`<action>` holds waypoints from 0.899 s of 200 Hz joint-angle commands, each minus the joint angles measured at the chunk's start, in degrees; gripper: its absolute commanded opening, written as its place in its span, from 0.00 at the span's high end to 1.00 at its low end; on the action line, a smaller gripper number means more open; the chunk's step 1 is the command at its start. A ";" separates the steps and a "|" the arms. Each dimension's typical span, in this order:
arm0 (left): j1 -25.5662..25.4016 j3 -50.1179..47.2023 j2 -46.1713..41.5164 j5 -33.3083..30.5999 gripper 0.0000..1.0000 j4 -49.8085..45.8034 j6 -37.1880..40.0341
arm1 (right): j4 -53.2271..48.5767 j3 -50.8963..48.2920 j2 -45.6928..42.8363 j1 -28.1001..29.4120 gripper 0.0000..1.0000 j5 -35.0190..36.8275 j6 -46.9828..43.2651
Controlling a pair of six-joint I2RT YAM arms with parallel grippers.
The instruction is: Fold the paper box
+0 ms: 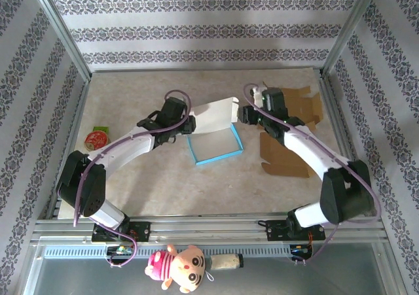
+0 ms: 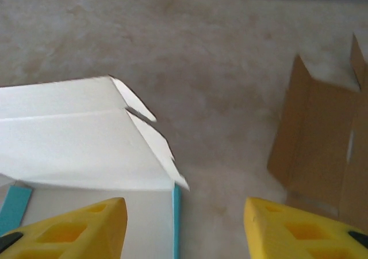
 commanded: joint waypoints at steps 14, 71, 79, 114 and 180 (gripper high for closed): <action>-6.20 2.40 2.45 -9.20 0.56 -18.38 -20.28 | -11.65 -2.79 -0.39 0.17 0.41 0.15 6.37; -8.35 0.59 0.75 -12.70 0.55 -14.86 -20.28 | -13.49 2.37 4.16 0.05 0.42 -4.86 -0.06; -8.31 -0.14 0.16 -11.91 0.55 -12.93 -19.15 | -13.58 3.29 4.03 -0.11 0.41 -5.58 -1.34; -7.55 3.74 -0.86 -19.25 0.53 -17.24 -11.22 | -9.61 7.64 5.94 -3.46 0.34 -8.47 -7.34; 4.56 2.68 -4.10 8.73 0.44 -4.42 11.64 | -8.87 20.50 19.76 -7.45 0.41 -26.13 -12.11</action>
